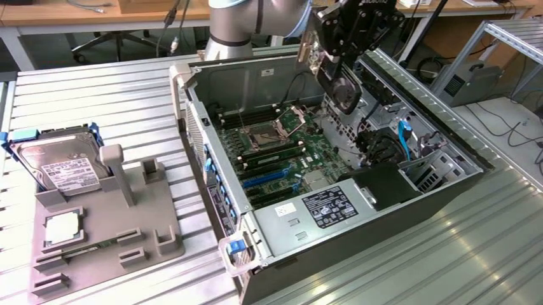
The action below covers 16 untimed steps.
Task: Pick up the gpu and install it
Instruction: 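Pick up the gpu and move the gpu toward the slot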
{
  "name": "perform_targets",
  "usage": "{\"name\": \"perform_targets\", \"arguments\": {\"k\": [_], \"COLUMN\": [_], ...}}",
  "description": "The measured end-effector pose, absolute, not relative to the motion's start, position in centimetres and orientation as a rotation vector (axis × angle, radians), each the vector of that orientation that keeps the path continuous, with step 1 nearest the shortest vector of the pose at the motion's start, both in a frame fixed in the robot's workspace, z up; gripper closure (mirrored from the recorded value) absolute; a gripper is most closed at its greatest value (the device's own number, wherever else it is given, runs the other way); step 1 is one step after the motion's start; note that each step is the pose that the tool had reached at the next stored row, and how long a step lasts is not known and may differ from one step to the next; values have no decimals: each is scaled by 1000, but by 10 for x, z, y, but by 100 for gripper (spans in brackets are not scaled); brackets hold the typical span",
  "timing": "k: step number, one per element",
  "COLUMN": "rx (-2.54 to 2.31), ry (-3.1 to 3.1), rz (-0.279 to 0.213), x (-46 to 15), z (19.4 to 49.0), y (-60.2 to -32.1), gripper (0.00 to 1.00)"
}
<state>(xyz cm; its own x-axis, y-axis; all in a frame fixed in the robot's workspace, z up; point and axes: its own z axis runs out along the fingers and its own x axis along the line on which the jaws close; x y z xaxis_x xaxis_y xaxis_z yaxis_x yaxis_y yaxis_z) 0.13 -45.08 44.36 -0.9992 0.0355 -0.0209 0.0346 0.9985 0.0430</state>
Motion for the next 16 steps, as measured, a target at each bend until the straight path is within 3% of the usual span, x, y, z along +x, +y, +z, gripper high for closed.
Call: {"name": "perform_targets", "arguments": {"k": [16], "rx": [55], "ry": [3119], "rz": [67], "x": [74], "z": [444], "y": [-450], "gripper": [73]}}
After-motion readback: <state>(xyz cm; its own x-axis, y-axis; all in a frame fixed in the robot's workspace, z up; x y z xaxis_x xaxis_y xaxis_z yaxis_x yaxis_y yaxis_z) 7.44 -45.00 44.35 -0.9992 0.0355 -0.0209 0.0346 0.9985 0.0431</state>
